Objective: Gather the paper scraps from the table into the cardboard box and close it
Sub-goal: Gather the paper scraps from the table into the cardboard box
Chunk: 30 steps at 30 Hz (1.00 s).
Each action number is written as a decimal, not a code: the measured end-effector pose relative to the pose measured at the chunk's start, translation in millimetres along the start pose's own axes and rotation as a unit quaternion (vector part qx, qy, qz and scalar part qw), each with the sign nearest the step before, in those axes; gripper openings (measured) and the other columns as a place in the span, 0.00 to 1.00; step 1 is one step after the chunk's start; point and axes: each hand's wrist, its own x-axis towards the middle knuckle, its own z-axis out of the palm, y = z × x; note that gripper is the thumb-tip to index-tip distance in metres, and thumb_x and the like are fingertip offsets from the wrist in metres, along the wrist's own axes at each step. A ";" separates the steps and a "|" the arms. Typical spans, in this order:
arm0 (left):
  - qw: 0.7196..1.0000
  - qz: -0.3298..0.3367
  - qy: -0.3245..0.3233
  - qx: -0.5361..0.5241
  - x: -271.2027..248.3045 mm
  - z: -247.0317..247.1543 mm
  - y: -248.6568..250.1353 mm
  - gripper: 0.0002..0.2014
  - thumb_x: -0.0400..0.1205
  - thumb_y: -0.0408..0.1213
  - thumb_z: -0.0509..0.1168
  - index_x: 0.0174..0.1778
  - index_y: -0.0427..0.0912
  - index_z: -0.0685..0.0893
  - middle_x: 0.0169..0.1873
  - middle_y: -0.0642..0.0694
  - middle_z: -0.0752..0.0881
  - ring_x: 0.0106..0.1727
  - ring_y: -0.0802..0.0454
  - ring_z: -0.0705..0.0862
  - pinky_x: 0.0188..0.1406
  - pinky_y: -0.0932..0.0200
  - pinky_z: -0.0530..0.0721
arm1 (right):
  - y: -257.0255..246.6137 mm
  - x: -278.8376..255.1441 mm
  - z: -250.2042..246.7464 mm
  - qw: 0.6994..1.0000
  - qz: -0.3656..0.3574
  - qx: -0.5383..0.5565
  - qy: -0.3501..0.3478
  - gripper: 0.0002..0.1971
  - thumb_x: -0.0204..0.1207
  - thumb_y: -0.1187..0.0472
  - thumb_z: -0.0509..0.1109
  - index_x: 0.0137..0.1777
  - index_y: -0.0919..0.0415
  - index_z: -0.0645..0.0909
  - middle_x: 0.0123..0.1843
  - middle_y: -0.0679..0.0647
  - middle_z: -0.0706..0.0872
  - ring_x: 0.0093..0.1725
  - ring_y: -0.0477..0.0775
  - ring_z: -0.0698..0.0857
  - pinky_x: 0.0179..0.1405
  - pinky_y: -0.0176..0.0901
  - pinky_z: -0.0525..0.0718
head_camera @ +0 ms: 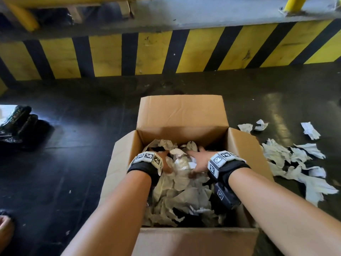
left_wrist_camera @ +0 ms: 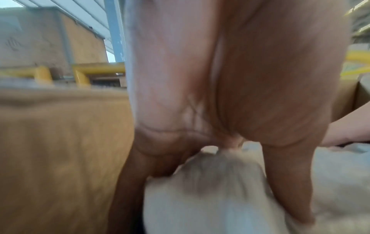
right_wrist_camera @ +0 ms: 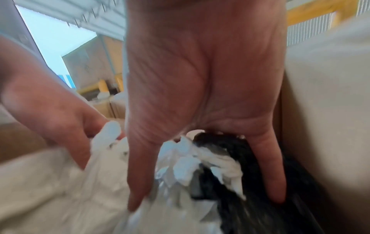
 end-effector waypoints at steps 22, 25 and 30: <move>0.977 0.179 0.106 0.042 -207.6 -2.7 449.2 0.55 0.68 0.61 0.81 0.87 0.53 0.59 0.83 0.40 0.67 0.81 0.38 0.71 0.76 0.42 0.76 | 361.4 -205.8 -28.7 0.976 0.172 0.015 0.133 0.67 0.51 0.43 0.89 0.86 0.40 0.49 0.83 0.62 0.62 0.78 0.69 0.71 0.73 0.60 0.77; 0.984 0.146 0.062 0.078 -181.1 17.1 481.8 0.61 0.66 0.59 0.83 0.88 0.58 0.50 0.84 0.36 0.62 0.80 0.29 0.70 0.73 0.32 0.77 | 392.3 -207.8 -14.9 0.977 0.179 0.005 0.115 0.70 0.52 0.47 0.91 0.86 0.34 0.42 0.88 0.54 0.47 0.85 0.73 0.54 0.74 0.71 0.73; 0.985 0.089 0.034 0.144 -131.3 38.8 498.6 0.71 0.58 0.57 0.87 0.86 0.69 0.39 0.87 0.37 0.45 0.80 0.14 0.58 0.70 0.19 0.73 | 428.5 -161.7 -2.9 0.987 0.145 -0.006 0.071 0.81 0.41 0.41 0.92 0.81 0.25 0.30 0.87 0.50 0.25 0.83 0.77 0.28 0.76 0.88 0.51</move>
